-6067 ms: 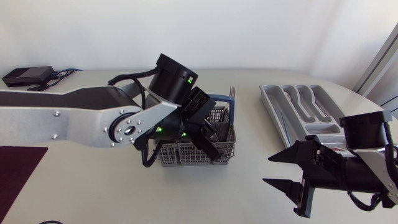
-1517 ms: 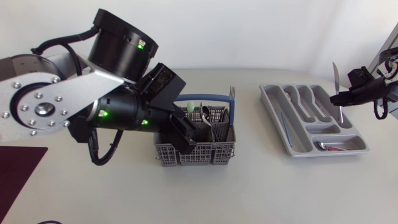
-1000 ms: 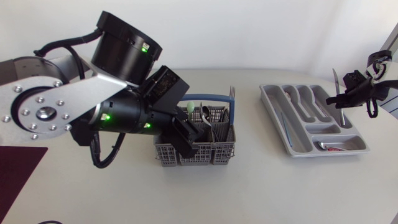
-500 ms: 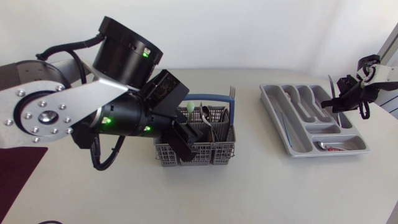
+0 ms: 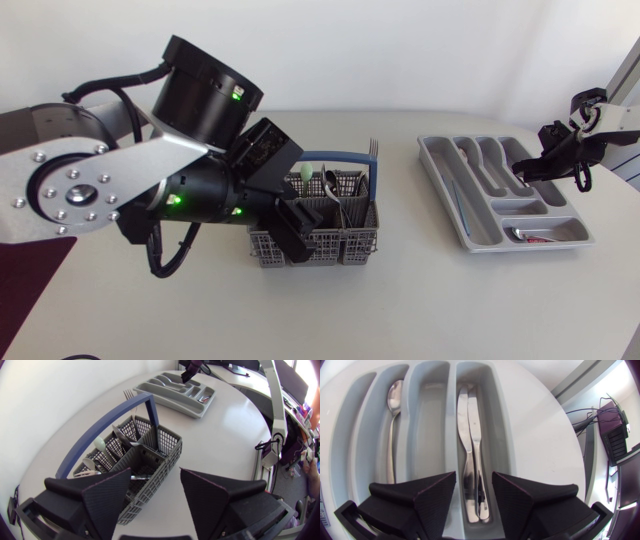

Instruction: Sort the cutlery from the basket into the organizer compartments.

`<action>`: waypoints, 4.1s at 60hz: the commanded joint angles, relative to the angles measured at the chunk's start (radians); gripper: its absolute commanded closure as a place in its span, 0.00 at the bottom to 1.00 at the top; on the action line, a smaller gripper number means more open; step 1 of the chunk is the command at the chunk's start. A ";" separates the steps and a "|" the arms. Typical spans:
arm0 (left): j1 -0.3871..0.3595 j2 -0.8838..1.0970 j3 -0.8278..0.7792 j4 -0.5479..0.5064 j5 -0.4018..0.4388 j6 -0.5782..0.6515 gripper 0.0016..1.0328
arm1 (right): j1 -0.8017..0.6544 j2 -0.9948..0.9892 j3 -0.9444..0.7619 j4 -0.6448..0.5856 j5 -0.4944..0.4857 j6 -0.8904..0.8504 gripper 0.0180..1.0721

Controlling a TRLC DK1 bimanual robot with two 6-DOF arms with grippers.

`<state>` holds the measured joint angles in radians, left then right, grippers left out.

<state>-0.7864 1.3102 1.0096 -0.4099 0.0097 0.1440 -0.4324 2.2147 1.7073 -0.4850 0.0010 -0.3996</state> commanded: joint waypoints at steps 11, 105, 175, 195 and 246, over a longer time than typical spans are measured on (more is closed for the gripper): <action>-0.008 0.011 -0.022 0.037 -0.039 0.011 0.34 | 0.047 -0.302 -0.258 0.080 -0.058 0.002 0.29; -0.060 0.325 0.149 0.215 -0.386 -0.101 0.38 | 0.741 -1.176 -1.017 0.151 -0.096 0.145 0.29; -0.102 0.457 0.184 0.221 -0.603 -0.270 0.50 | 0.744 -1.165 -1.026 0.152 -0.098 0.153 0.30; -0.097 0.465 0.156 0.304 -0.602 -0.267 0.58 | 0.744 -1.165 -1.034 0.155 -0.101 0.151 0.30; -0.109 0.428 0.073 0.375 -0.560 -0.201 0.97 | 0.741 -1.165 -1.042 0.158 -0.101 0.148 0.30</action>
<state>-0.8925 1.7416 1.1507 -0.0097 -0.5243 -0.1108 0.3061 1.0462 0.6987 -0.3256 -0.1036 -0.2687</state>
